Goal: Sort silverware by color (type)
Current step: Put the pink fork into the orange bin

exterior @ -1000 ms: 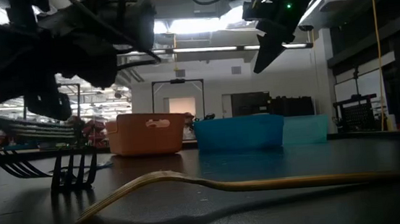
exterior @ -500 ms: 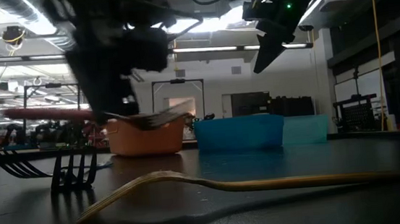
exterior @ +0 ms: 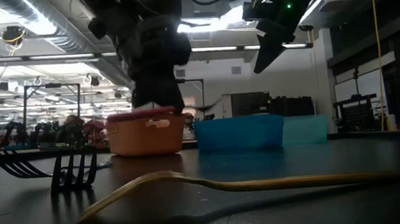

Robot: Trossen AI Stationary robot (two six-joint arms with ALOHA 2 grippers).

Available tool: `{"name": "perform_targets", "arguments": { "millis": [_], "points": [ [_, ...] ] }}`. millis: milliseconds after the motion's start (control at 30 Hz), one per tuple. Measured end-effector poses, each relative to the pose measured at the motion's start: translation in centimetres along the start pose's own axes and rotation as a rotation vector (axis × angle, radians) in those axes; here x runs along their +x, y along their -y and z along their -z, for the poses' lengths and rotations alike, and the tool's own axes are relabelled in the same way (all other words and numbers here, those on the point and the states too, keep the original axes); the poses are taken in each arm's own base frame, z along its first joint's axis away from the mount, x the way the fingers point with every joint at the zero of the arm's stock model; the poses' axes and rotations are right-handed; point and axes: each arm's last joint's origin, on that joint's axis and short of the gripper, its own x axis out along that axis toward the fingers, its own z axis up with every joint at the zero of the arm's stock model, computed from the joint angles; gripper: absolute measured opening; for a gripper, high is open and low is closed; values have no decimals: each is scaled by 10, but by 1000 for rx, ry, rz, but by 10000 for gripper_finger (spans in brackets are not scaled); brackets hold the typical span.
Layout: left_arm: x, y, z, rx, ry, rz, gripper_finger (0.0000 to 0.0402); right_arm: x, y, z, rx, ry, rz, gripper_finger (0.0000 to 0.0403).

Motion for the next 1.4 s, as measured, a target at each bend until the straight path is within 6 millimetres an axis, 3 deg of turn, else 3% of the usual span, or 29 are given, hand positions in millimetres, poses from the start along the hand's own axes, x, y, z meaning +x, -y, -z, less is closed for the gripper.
{"name": "perform_targets", "arguments": {
  "millis": [367, 533, 867, 1100, 1400],
  "points": [
    [-76, -32, -19, -164, 235, -213, 41, 0, 0, 0, 0, -2, 0, 111],
    [-98, -52, -22, -251, 307, -329, 41, 0, 0, 0, 1, 3, 0, 111],
    [-105, -86, -26, -448, 325, -409, 41, 0, -1, 0, 2, 2, -44, 111],
    [-102, -89, -16, -607, 259, -433, 41, 0, -4, 0, 2, 0, -123, 111],
    [-104, -94, -6, -858, 116, -313, 41, 1, -4, 0, 1, -2, -131, 111]
  ]
}}
